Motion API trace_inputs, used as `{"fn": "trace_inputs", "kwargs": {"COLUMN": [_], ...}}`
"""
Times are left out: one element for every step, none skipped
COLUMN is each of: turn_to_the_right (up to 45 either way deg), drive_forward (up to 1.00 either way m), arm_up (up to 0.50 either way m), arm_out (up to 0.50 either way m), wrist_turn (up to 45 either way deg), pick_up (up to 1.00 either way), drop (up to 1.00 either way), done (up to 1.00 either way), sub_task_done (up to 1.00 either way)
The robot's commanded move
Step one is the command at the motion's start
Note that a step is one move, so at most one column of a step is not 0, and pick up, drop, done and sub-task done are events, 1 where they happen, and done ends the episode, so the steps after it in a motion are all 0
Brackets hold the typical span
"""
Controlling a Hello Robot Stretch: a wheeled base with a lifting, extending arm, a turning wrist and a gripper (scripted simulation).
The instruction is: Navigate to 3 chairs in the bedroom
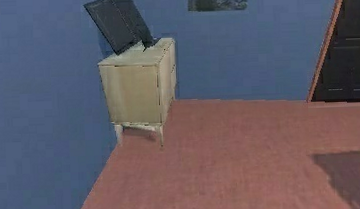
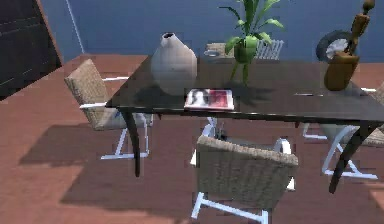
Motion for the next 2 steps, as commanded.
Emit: {"fn": "trace_inputs", "kwargs": {"turn_to_the_right": [36.0, 0.0], "drive_forward": [0.0, 0.55], "arm_up": [0.0, 0.0], "arm_out": [0.0, 0.0], "wrist_turn": [0.0, 0.0], "pick_up": [0.0, 0.0], "drop": [0.0, 0.0], "done": [0.0, 0.0], "sub_task_done": [0.0, 0.0]}}
